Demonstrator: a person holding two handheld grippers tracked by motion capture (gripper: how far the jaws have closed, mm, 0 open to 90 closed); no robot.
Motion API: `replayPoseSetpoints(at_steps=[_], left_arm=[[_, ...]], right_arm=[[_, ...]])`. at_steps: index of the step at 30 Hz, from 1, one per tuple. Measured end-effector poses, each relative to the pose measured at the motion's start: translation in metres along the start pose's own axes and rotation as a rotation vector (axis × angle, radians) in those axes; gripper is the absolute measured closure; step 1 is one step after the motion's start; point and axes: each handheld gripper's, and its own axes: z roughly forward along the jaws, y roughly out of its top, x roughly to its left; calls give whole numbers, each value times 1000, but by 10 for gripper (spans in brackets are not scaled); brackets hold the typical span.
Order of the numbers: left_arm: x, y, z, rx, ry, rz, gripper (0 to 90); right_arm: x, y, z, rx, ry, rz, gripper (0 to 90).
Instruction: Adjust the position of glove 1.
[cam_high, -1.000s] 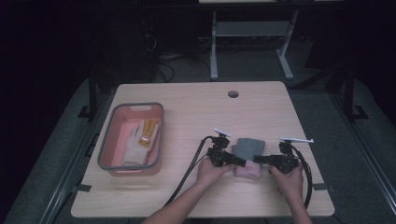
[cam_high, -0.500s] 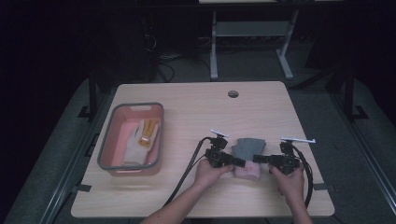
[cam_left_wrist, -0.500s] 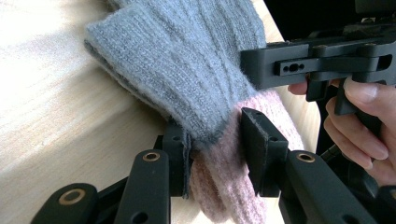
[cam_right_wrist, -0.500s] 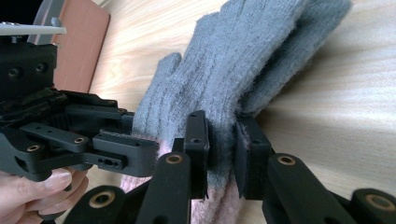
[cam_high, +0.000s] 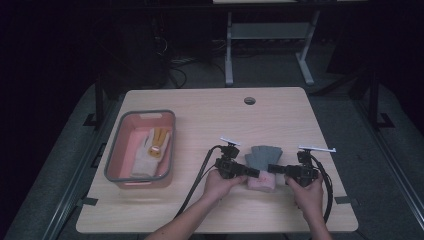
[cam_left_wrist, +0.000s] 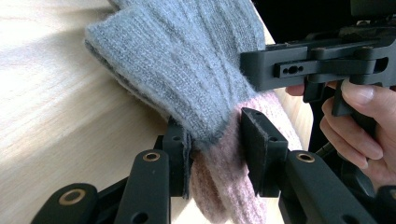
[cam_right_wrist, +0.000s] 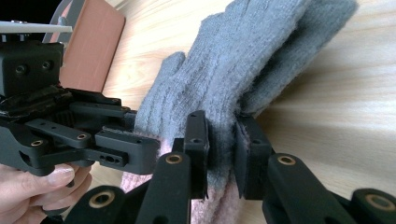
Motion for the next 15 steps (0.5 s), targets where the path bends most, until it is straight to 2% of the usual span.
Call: replayPoseSetpoints(at_steps=[5, 15], left_arm=[[-3, 0, -10, -12, -5, 11, 646], [-1, -4, -31, -39, -15, 33, 646]], right_arm=[[5, 1, -1, -9, 24, -3, 768], [23, 4, 3, -2, 47, -45, 770]])
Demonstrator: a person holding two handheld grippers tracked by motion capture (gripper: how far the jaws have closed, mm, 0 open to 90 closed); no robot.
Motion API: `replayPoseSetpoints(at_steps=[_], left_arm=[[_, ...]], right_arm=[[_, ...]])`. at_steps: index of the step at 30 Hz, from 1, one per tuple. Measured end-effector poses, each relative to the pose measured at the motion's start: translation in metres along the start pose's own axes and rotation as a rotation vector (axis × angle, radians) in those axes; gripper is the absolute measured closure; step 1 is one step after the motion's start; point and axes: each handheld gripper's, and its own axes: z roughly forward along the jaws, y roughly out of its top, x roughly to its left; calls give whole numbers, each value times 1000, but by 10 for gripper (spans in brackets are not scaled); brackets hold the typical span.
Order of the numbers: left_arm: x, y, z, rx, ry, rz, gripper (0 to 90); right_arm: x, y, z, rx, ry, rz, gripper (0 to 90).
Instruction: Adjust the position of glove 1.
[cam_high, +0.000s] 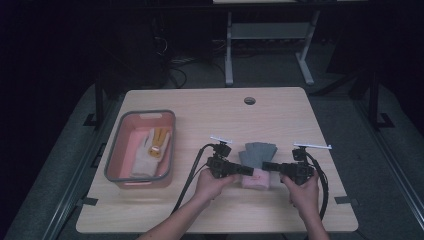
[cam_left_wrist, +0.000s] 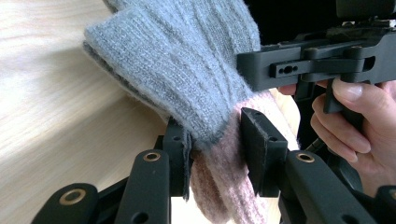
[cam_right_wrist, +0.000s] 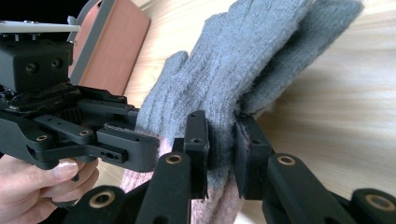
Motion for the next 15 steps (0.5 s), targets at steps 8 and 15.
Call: replayPoseSetpoints(at_steps=[8, 15], left_arm=[[5, 0, -20, -22, 12, 11, 647], [8, 0, -37, -36, 23, 9, 647]], right_arm=[[15, 5, 13, 12, 13, -33, 770], [25, 10, 24, 28, 38, -39, 771]])
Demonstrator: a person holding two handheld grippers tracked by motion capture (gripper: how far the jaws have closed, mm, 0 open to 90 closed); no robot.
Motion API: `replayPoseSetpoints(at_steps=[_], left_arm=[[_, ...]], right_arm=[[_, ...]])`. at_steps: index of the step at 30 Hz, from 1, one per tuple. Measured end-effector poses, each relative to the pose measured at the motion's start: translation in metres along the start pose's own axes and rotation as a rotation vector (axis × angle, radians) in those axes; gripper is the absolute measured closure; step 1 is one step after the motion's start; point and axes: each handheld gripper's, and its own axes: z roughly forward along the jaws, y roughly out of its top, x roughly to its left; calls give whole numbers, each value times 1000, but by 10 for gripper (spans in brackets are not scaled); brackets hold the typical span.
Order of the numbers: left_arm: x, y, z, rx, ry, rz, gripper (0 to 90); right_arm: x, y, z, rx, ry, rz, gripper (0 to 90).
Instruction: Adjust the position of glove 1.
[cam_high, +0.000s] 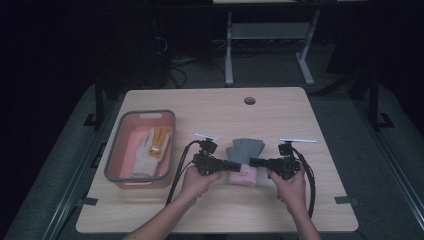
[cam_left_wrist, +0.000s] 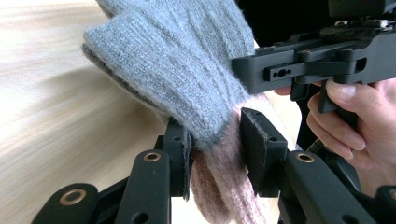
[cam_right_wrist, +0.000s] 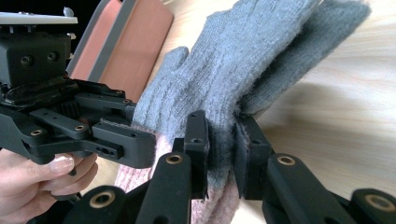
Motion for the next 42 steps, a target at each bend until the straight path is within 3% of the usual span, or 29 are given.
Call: replayPoseSetpoints(at_steps=[26, 42], left_arm=[[6, -3, -56, -65, 42, 9, 648], [6, -1, -84, -93, 57, 6, 648]], right_arm=[[48, 25, 31, 64, 29, -84, 773], [64, 36, 45, 93, 63, -102, 773]])
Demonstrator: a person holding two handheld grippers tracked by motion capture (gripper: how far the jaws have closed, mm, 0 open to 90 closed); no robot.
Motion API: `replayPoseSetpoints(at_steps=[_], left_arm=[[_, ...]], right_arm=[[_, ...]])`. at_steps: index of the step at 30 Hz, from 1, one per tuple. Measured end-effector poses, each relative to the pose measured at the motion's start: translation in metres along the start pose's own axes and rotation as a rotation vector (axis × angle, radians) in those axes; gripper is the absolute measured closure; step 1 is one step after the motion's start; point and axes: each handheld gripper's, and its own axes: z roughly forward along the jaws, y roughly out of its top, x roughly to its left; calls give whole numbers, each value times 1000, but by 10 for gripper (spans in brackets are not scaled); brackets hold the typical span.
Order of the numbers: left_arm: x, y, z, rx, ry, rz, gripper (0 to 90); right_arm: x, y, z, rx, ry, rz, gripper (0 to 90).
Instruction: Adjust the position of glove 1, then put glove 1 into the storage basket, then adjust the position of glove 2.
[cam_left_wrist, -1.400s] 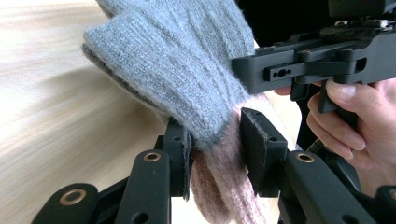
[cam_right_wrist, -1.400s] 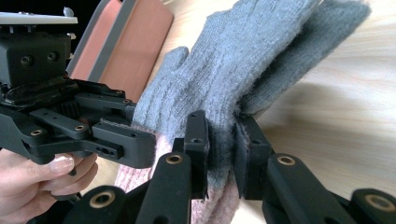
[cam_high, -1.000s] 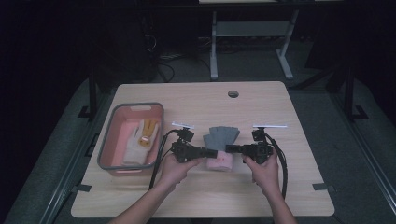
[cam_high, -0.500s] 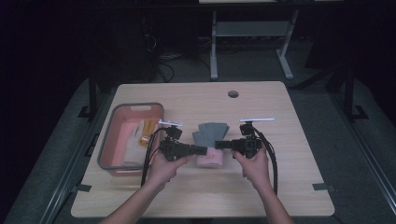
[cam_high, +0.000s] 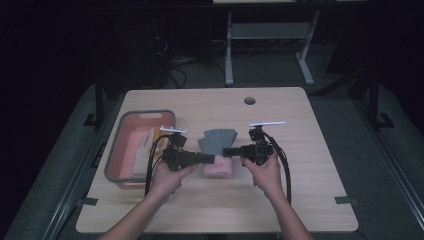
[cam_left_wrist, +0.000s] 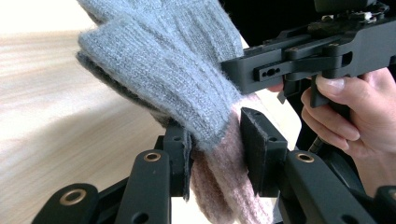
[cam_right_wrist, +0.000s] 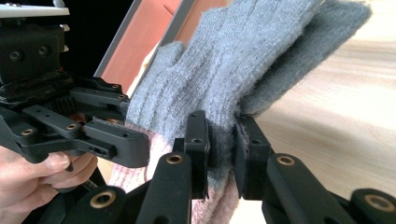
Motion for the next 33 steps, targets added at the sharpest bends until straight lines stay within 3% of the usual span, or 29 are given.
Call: replayPoseSetpoints(at_steps=[20, 33], left_arm=[[8, 3, -30, -45, 17, -8, 648], [11, 5, -43, -60, 25, -10, 648]], right_arm=[[23, 19, 23, 40, 2, -42, 773], [31, 24, 33, 51, 8, -49, 773]])
